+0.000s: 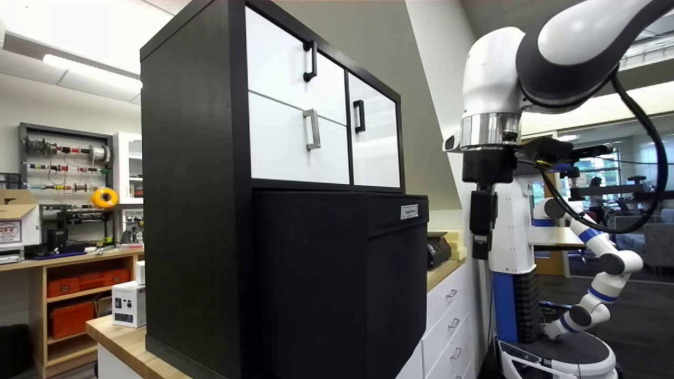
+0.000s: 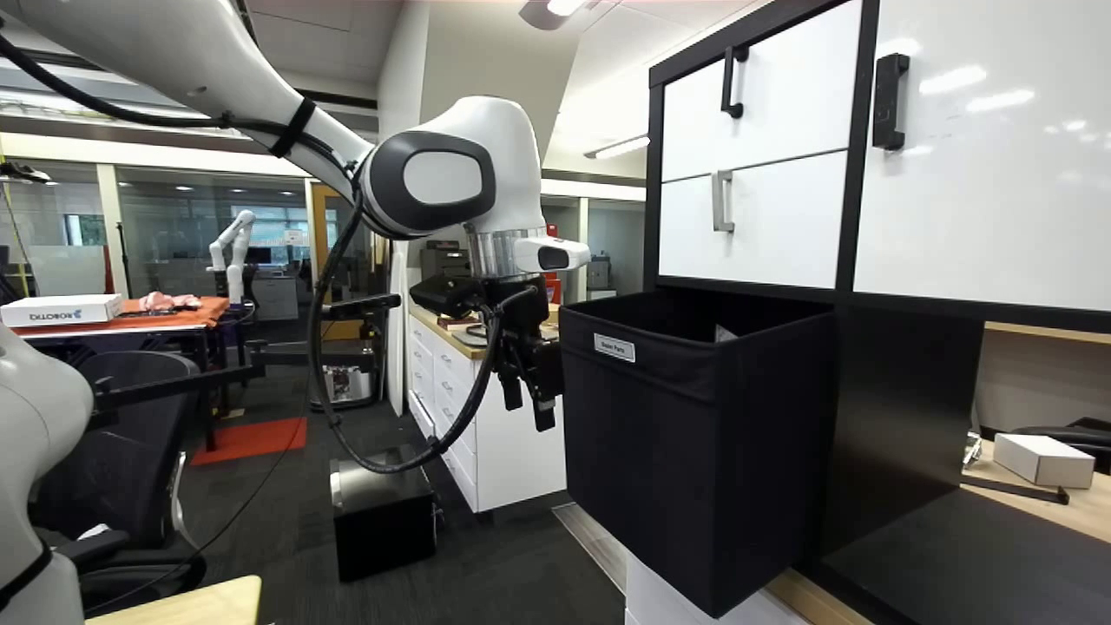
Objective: Push the black storage bin under the cabinet
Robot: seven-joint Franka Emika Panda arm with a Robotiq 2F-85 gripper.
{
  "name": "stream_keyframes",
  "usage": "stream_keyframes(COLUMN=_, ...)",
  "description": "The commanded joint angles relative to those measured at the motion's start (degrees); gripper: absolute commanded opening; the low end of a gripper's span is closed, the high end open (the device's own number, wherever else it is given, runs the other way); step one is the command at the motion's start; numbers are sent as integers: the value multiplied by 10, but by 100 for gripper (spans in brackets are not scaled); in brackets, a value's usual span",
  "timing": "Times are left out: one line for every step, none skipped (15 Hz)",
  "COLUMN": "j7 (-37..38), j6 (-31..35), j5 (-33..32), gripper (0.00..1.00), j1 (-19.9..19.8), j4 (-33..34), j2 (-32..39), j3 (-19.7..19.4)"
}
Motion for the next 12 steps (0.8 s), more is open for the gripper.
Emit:
stream_keyframes(j7=8, j6=34, j5=14, gripper=53, j1=9, j4=7, j2=27, j3=-4)
stream_keyframes(j7=8, j6=45, j5=18, gripper=47, j1=10, j4=8, j2=34, j3=-4)
stream_keyframes(j7=9, j6=57, j5=22, gripper=39, j1=10, j4=9, j2=41, j3=-4)
stream_keyframes(j7=10, j6=72, j5=24, gripper=34, j1=10, j4=9, j2=48, j3=-4)
stream_keyframes(j7=14, j6=94, j5=25, gripper=28, j1=9, j4=10, j2=57, j3=-2)
stream_keyframes(j7=17, j6=119, j5=25, gripper=26, j1=9, j4=10, j2=65, j3=-2)
stream_keyframes(j7=19, j6=148, j5=26, gripper=27, j1=9, j4=9, j2=72, j3=-1)
stream_keyframes(j7=18, j6=175, j5=30, gripper=26, j1=10, j4=9, j2=79, j3=-2)
stream_keyframes(j7=13, j6=206, j5=36, gripper=25, j1=13, j4=7, j2=83, j3=-4)
stream_keyframes(j7=9, j6=236, j5=42, gripper=29, j1=15, j4=4, j2=88, j3=-5)
stream_keyframes(j7=1, j6=270, j5=52, gripper=31, j1=19, j4=-1, j2=91, j3=-7)
stream_keyframes(j7=-1, j6=303, j5=59, gripper=34, j1=22, j4=-6, j2=95, j3=-8)
